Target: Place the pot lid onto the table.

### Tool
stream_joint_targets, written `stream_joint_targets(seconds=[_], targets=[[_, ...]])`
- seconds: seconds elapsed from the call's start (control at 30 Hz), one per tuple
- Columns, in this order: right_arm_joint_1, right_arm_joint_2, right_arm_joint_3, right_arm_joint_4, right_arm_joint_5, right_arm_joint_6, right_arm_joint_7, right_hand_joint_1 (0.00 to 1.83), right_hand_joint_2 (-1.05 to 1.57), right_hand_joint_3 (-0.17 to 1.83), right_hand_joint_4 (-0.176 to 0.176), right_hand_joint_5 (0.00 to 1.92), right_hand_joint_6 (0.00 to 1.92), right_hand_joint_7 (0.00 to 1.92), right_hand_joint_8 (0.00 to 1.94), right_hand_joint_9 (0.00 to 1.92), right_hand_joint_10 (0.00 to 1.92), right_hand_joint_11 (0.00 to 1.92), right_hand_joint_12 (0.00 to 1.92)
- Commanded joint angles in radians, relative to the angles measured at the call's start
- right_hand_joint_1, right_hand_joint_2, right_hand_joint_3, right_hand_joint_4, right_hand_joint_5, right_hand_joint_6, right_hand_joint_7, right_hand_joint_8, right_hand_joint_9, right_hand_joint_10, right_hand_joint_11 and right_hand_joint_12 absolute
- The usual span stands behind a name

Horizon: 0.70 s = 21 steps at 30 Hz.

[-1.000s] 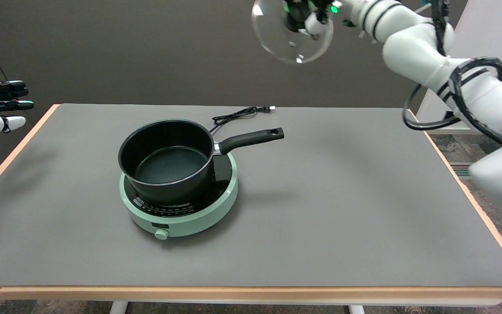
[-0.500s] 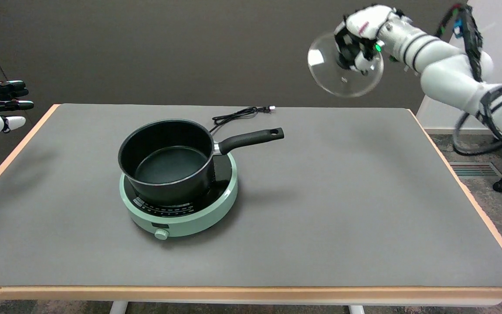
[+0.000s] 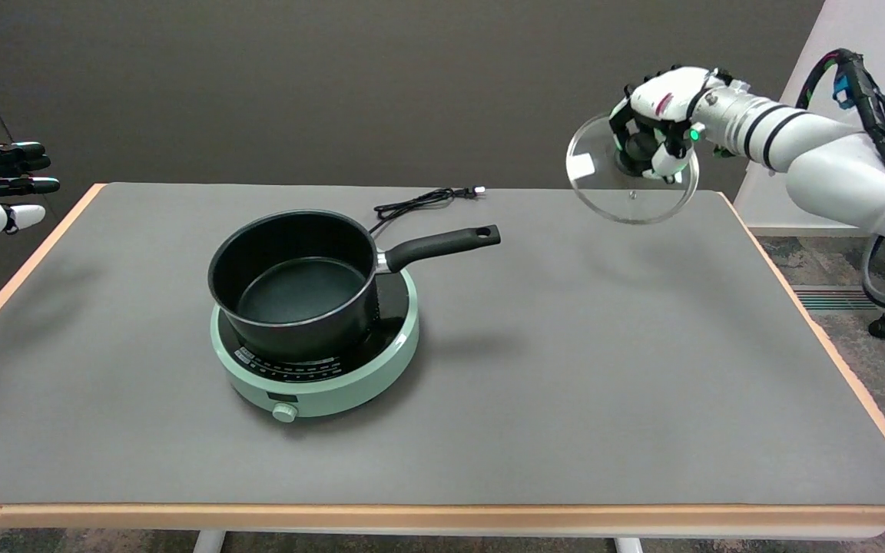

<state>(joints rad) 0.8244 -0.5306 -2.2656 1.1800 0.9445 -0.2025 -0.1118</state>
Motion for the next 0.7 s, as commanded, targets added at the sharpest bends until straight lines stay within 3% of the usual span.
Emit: stream_joint_targets(seconds=[0.03, 0.37, 0.7], targets=[[-0.076, 0.09, -0.007, 0.223, 0.235, -0.166, -0.006, 1.38, 0.73, 0.79, 0.176, 0.7, 1.31, 0.98, 1.27, 0.86, 1.62, 0.73, 1.36], [-0.056, 0.029, -0.087, 0.145, 0.268, -0.193, -0.007, 1.38, 0.73, 0.79, 0.176, 0.7, 1.31, 0.97, 1.27, 0.86, 1.63, 0.73, 1.38], [-0.011, -0.073, -0.157, -0.033, 0.3, -0.181, -0.061, 1.38, 0.74, 0.78, 0.176, 0.69, 1.31, 0.97, 1.28, 0.86, 1.65, 0.72, 1.39]])
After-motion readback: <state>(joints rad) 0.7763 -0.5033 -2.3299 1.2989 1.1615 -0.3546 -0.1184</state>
